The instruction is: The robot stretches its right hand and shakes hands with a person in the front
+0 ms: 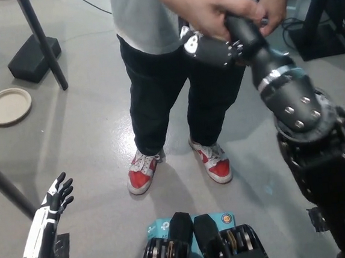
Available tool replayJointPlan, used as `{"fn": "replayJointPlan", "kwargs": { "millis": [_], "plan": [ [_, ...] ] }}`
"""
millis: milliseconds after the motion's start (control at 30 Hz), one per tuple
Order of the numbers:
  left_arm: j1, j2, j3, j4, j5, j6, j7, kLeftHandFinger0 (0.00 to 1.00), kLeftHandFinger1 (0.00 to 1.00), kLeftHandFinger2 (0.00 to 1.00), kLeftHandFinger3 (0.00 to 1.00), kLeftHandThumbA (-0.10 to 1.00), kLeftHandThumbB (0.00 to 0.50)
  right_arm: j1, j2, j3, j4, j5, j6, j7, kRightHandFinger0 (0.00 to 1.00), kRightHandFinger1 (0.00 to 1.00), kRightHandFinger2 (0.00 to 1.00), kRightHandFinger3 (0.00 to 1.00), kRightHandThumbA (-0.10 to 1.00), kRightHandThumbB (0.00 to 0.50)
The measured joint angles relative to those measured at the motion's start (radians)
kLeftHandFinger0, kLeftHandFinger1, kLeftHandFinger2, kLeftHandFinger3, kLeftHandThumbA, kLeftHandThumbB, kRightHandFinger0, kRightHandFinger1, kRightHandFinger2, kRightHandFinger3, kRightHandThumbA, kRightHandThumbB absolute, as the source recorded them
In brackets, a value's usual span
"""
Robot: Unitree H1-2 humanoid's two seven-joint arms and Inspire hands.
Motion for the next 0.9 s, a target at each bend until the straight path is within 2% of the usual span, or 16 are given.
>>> {"fn": "replayJointPlan", "kwargs": {
  "millis": [33, 67, 133, 167, 200, 233, 267, 300, 367, 400, 433, 467, 567, 600, 767, 900],
  "plan": [
    [0.0, -0.001, 0.0, 0.0, 0.0, 0.0, 0.0, 1.0, 1.0, 1.0, 1.0, 1.0, 0.177, -0.001, 0.001, 0.002, 0.056, 0.0, -0.002, 0.0, 1.0, 1.0, 1.0, 1.0, -0.05, 0.022],
    [0.001, -0.001, 0.0, 0.0, 0.0, 0.0, 0.0, 1.0, 1.0, 1.0, 1.0, 1.0, 0.171, -0.002, 0.004, 0.004, 0.134, 0.0, -0.006, 0.0, 0.56, 0.69, 0.82, 1.0, -0.05, 0.035],
    [0.002, -0.002, 0.0, 0.001, 0.0, 0.0, 0.0, 1.0, 1.0, 1.0, 1.0, 1.0, 0.18, -0.005, 0.009, 0.006, 0.227, 0.001, -0.012, -0.002, 0.11, 0.27, 0.43, 1.0, -0.07, 0.047],
    [0.003, -0.002, 0.0, 0.001, 0.0, 0.0, 0.0, 1.0, 1.0, 1.0, 1.0, 1.0, 0.177, -0.01, 0.012, 0.006, 0.282, 0.001, -0.018, -0.004, 0.07, 0.24, 0.4, 1.0, -0.07, 0.048],
    [0.003, -0.002, 0.0, 0.001, 0.0, 0.0, 0.0, 1.0, 1.0, 1.0, 1.0, 1.0, 0.174, -0.018, 0.015, 0.006, 0.337, 0.002, -0.026, -0.007, 0.13, 0.32, 0.47, 1.0, -0.07, 0.046],
    [0.004, -0.003, 0.0, 0.001, 0.0, 0.001, 0.0, 1.0, 1.0, 1.0, 1.0, 1.0, 0.182, -0.026, 0.018, 0.006, 0.384, 0.003, -0.036, -0.011, 0.31, 0.52, 0.63, 1.0, -0.05, 0.044],
    [0.004, -0.003, 0.0, 0.001, 0.0, 0.001, 0.0, 1.0, 1.0, 1.0, 1.0, 1.0, 0.184, -0.036, 0.02, 0.005, 0.424, 0.004, -0.047, -0.016, 0.37, 0.58, 0.68, 1.0, -0.05, 0.043],
    [0.004, -0.003, 0.0, 0.001, 0.0, 0.001, 0.0, 1.0, 1.0, 1.0, 1.0, 1.0, 0.173, -0.046, 0.021, 0.005, 0.449, 0.004, -0.052, -0.018, 0.56, 0.72, 0.77, 1.0, -0.02, 0.044],
    [0.003, -0.005, 0.0, 0.001, 0.0, 0.001, 0.0, 1.0, 1.0, 1.0, 1.0, 1.0, 0.172, -0.078, 0.024, 0.005, 0.553, 0.006, -0.079, -0.027, 0.56, 0.71, 0.76, 1.0, -0.01, 0.044],
    [0.003, -0.005, 0.0, 0.001, 0.0, 0.001, 0.0, 1.0, 1.0, 1.0, 1.0, 1.0, 0.171, -0.093, 0.027, 0.006, 0.597, 0.007, -0.092, -0.031, 0.29, 0.41, 0.52, 1.0, 0.01, 0.049],
    [0.002, -0.005, 0.0, 0.001, 0.0, 0.001, 0.0, 1.0, 1.0, 1.0, 1.0, 1.0, 0.169, -0.114, 0.031, 0.006, 0.651, 0.007, -0.111, -0.036, 0.39, 0.58, 0.7, 1.0, 0.04, 0.042],
    [0.002, -0.005, 0.0, 0.0, 0.0, 0.001, 0.0, 1.0, 1.0, 1.0, 1.0, 1.0, 0.161, -0.131, 0.035, 0.005, 0.694, 0.007, -0.129, -0.043, 0.69, 0.88, 1.0, 1.0, 0.06, 0.034],
    [-0.005, -0.003, 0.0, -0.001, -0.002, 0.0, 0.0, 1.0, 1.0, 1.0, 1.0, 1.0, 0.16, -0.148, 0.043, 0.005, 0.736, 0.007, -0.174, -0.06, 0.71, 0.9, 1.0, 1.0, 0.08, 0.032],
    [-0.006, -0.002, 0.0, -0.001, -0.002, 0.0, 0.0, 1.0, 1.0, 1.0, 1.0, 1.0, 0.159, -0.147, 0.046, 0.005, 0.735, 0.007, -0.186, -0.062, 1.0, 1.0, 1.0, 1.0, 0.08, 0.008],
    [-0.01, -0.001, 0.001, 0.002, -0.002, 0.001, 0.0, 1.0, 1.0, 1.0, 1.0, 1.0, 0.158, -0.089, 0.049, 0.005, 0.551, 0.009, -0.196, -0.058, 1.0, 1.0, 1.0, 1.0, 0.11, 0.007],
    [-0.01, -0.002, 0.0, 0.002, -0.003, 0.002, 0.0, 1.0, 1.0, 1.0, 1.0, 1.0, 0.152, -0.048, 0.048, 0.005, 0.383, 0.009, -0.193, -0.052, 1.0, 1.0, 1.0, 1.0, 0.25, 0.0]
  ]
}}
